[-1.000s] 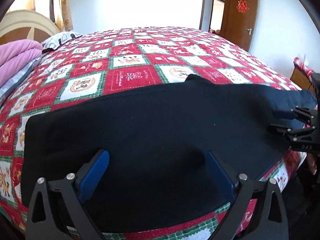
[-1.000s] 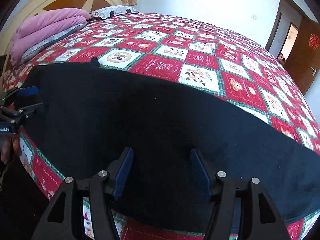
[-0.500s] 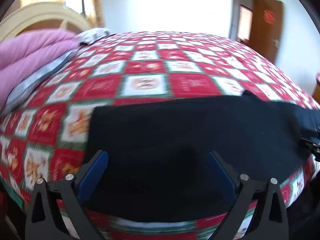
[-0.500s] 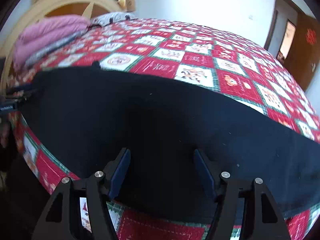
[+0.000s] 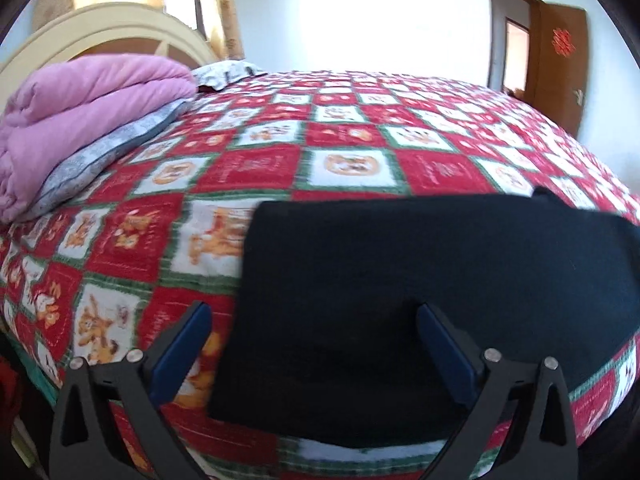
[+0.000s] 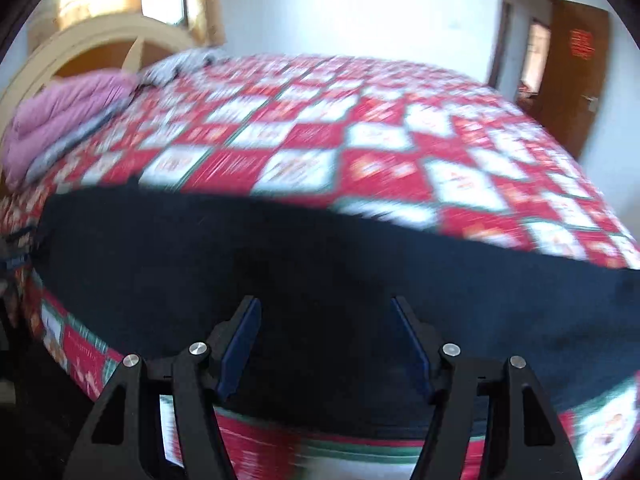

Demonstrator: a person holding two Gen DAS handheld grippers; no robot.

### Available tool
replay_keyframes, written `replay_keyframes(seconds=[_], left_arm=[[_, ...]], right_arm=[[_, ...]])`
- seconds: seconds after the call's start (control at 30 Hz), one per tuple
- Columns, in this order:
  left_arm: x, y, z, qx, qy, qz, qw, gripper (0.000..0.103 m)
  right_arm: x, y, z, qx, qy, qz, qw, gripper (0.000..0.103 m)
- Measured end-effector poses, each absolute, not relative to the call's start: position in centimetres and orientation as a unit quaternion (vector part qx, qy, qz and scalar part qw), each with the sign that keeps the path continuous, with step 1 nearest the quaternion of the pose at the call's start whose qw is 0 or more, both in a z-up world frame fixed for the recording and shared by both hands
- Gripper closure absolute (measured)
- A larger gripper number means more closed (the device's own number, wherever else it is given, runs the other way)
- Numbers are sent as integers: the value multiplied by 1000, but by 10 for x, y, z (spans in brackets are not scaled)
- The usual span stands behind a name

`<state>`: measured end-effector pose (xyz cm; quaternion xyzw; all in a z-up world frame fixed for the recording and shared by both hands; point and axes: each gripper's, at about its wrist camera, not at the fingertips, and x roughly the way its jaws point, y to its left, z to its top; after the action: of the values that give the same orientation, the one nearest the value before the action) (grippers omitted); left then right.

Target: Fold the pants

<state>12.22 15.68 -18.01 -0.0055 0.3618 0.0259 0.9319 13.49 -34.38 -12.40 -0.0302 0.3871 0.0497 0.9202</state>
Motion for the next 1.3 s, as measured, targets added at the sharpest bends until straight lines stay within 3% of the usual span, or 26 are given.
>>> replay_keyframes(seconds=[0.17, 0.33, 0.43, 0.8, 0.97, 1.03, 1.3], left_arm=[[123, 173, -187, -55, 373, 34, 926, 0], [120, 164, -190, -43, 370, 41, 927, 0], [119, 165, -191, -51, 370, 46, 926, 0], [112, 171, -197, -81, 362, 45, 928, 0], [112, 171, -197, -80, 363, 45, 927, 0], [113, 171, -196, -77, 365, 44, 927, 0], [107, 166, -189, 1, 353, 55, 934, 0]], right_arm=[[128, -452, -101, 46, 365, -23, 929, 36], [124, -579, -110, 119, 375, -136, 909, 36], [129, -623, -118, 158, 378, -115, 905, 36], [117, -663, -77, 213, 287, -133, 925, 36], [141, -680, -105, 270, 337, -71, 899, 36], [150, -688, -119, 255, 370, -134, 883, 36], [114, -680, -98, 236, 331, -179, 896, 36]])
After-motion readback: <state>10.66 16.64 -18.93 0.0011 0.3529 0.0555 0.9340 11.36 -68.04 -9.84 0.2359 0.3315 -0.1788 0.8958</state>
